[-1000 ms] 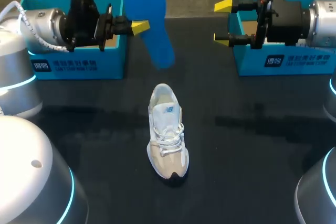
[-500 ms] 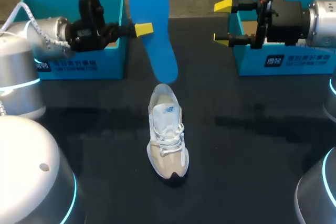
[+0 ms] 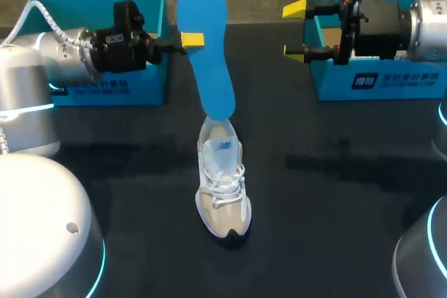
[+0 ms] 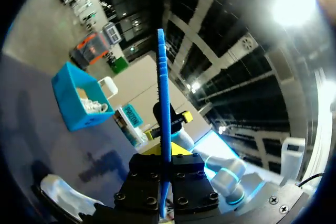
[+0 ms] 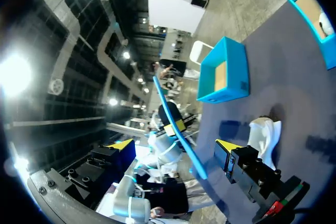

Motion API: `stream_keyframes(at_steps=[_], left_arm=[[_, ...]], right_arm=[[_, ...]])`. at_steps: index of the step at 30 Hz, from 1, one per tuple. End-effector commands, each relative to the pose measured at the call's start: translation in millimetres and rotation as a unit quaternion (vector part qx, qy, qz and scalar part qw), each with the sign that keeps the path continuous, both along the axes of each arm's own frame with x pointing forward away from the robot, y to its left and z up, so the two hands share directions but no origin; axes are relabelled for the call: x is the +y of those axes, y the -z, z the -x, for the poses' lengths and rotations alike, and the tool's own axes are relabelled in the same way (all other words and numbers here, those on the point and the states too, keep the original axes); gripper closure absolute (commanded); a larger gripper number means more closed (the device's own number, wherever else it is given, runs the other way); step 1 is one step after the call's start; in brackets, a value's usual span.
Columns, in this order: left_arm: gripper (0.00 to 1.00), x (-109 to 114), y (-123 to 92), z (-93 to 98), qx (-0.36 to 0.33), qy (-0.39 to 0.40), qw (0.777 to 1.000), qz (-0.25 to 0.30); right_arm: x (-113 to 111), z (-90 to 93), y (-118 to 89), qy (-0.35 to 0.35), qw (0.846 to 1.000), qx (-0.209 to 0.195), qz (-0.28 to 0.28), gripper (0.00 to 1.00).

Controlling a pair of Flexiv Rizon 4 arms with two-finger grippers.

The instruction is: Take the shoe out of the shoebox, open the shoe tongue, remove and reinsert the insole, then place the shoe into the shoebox

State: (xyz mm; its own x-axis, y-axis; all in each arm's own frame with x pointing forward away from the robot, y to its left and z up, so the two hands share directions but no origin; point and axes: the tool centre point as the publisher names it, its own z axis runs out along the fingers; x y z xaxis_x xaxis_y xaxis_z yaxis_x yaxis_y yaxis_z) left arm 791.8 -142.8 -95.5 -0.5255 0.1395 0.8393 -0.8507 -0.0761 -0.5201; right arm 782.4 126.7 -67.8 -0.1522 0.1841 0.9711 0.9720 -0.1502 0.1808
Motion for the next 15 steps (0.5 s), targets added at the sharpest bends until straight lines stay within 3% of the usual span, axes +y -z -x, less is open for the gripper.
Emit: stream_keyframes(at_steps=[1,9,15], left_arm=[[1.0,-4,3,-4.1,0.216,0.06,0.974,-0.023],[1.0,-10,10,-7.9,0.241,0.092,0.966,-0.037],[1.0,-13,16,-10.9,0.245,0.094,0.964,-0.036]], right_arm=[[9,0.9,-16,0.008,0.998,0.004,0.06,0.0],[21,4.4,-32,0.011,0.987,0.004,0.161,0.0],[26,7.5,-47,0.022,0.97,-0.001,0.241,0.0]])
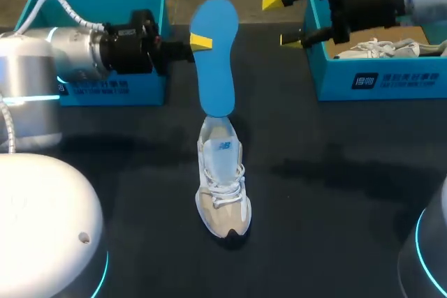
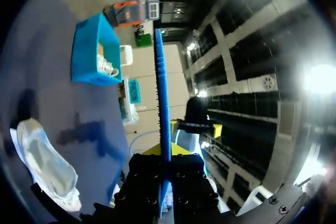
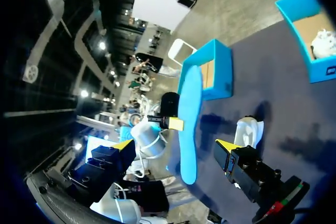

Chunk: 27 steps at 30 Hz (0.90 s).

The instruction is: Take the shoe out of the shoebox, open the shoe tongue, remove and reinsert the insole, then place the shoe into the shoebox

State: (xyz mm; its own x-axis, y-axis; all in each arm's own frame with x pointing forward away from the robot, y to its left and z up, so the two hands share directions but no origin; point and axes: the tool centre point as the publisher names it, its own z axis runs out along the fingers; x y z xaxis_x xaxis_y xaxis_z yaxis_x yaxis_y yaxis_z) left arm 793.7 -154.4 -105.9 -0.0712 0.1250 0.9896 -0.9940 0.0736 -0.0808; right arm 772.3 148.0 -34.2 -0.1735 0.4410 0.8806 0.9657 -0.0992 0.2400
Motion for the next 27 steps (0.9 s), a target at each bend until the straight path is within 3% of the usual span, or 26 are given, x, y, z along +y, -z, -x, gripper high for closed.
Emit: stream_keyframes(at_steps=[1,6,18,27], left_arm=[[1.0,-2,6,-9.9,0.016,0.024,1.0,0.0],[1.0,-5,7,-12.5,0.012,0.021,1.0,0.006],[1.0,-15,9,-18.2,0.009,0.024,1.0,0.002],[1.0,-19,14,-21.8,0.011,0.024,1.0,-0.005]], right_arm=[[5,-1.9,-16,0.025,0.992,0.009,0.119,0.0],[9,0.3,-27,0.04,0.983,0.006,0.178,0.0],[29,4.7,-39,0.097,0.943,0.027,0.317,0.0],[45,5.5,-38,0.107,0.902,0.027,0.418,0.0]])
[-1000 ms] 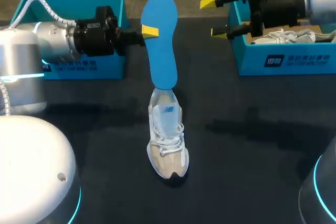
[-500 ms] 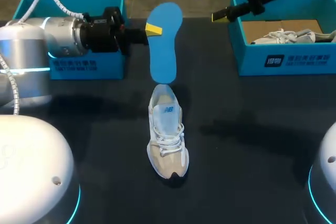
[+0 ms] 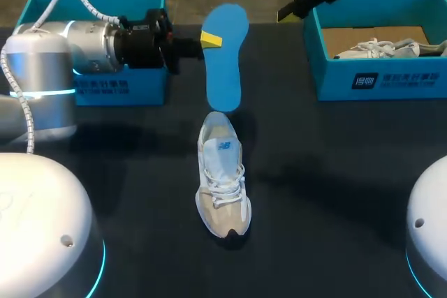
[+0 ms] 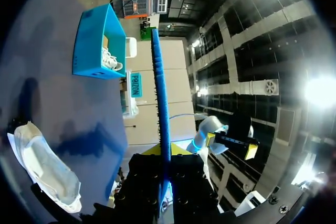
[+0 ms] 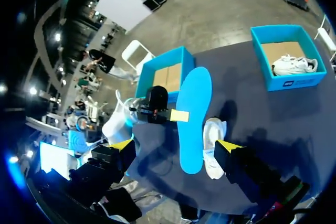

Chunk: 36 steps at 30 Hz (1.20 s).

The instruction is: Take the shoe out of the shoebox, open the shoe tongue, remove and reinsert the insole, then place the shoe into the shoebox

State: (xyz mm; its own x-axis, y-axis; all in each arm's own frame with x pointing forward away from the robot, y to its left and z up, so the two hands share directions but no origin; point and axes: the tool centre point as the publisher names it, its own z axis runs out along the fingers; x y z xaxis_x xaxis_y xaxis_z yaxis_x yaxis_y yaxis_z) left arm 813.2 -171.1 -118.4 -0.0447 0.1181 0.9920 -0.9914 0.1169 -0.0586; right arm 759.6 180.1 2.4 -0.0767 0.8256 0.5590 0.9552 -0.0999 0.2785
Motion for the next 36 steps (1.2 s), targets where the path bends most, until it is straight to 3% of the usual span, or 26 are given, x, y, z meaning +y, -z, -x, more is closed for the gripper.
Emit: stream_keyframes(at_steps=[1,12,36], left_arm=[[1.0,-2,2,-2.4,0.0,0.003,1.0,0.0],[1.0,-4,1,-4.0,-0.004,-0.003,1.0,-0.004],[1.0,-4,1,-4.0,-0.004,-0.003,1.0,-0.004]], right_arm=[[13,-7.0,-2,0.047,0.98,0.021,0.19,0.0],[26,-5.5,4,0.055,0.96,0.024,0.274,0.0],[42,-10.8,14,0.047,0.961,0.048,0.267,0.0]])
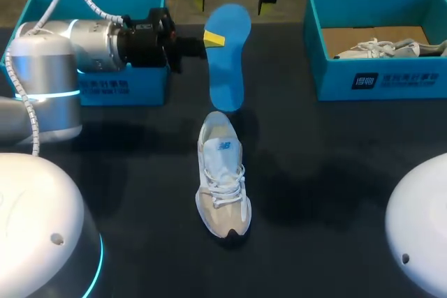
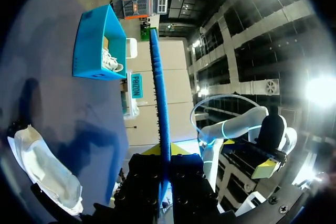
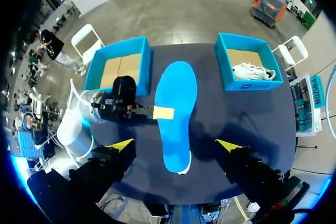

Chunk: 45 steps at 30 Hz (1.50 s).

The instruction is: Take the shoe out of the shoebox, open the shoe tongue, remove and reinsert the insole, then place the shoe into the shoebox

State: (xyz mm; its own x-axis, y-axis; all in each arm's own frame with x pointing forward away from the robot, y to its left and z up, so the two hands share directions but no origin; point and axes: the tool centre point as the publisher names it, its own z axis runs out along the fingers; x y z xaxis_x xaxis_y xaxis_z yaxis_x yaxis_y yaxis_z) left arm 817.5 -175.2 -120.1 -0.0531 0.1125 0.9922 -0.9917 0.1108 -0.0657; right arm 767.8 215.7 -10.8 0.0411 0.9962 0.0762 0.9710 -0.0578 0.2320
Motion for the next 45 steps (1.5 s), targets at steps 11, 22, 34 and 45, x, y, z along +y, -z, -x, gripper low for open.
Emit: stream_keyframes(at_steps=[11,22,34,45], left_arm=[[1.0,0,0,0.3,0.0,0.0,1.0,-0.001],[1.0,0,0,0.3,0.0,0.0,1.0,-0.001],[1.0,0,0,0.3,0.0,0.0,1.0,-0.001],[1.0,0,0,0.3,0.0,0.0,1.0,-0.001]], right_arm=[[9,-2.1,1,0.006,1.0,0.009,0.013,0.0],[9,-2.1,1,0.006,1.0,0.009,0.013,0.0],[-18,-5.2,8,0.003,0.995,0.015,-0.103,0.0],[-35,-5.8,11,-0.014,0.972,-0.003,-0.234,0.0]])
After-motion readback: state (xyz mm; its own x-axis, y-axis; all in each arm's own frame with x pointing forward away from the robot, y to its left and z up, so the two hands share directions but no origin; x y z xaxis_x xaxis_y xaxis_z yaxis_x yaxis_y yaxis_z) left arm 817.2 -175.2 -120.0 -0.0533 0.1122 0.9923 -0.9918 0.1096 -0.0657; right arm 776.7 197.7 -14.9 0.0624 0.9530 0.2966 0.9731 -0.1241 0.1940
